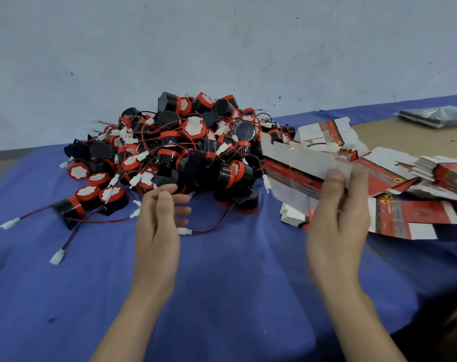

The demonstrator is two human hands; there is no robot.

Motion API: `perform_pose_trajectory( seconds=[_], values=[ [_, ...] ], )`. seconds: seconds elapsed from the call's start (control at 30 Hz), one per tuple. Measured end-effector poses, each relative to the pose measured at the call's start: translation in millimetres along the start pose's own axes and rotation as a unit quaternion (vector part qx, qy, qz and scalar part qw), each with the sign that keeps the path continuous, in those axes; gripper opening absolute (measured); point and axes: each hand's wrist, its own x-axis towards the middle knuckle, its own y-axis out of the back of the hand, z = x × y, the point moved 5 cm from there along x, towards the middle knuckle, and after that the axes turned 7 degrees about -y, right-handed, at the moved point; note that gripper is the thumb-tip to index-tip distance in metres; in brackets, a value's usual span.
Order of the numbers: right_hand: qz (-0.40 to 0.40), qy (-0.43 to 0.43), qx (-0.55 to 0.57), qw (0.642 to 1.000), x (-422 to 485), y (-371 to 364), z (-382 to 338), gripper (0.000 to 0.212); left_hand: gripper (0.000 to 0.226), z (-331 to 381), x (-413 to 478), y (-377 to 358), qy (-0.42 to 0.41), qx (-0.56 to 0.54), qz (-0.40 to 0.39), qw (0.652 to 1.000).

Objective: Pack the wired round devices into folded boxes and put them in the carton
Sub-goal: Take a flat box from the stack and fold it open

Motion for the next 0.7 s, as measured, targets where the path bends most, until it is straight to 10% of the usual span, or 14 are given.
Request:
perform_pose_trajectory(
  seconds=[0.43, 0.7],
  values=[
    [-0.249, -0.234, 0.196, 0.919, -52, -69, 7, 0.015, 0.014, 28, -29, -7, -0.120, 0.079, -0.066, 0.987],
    [-0.330, -0.268, 0.240, 0.873, -62, -81, 6, 0.063, 0.024, 38, -52, -22, -0.147, 0.069, -0.136, 0.977]
  ],
)
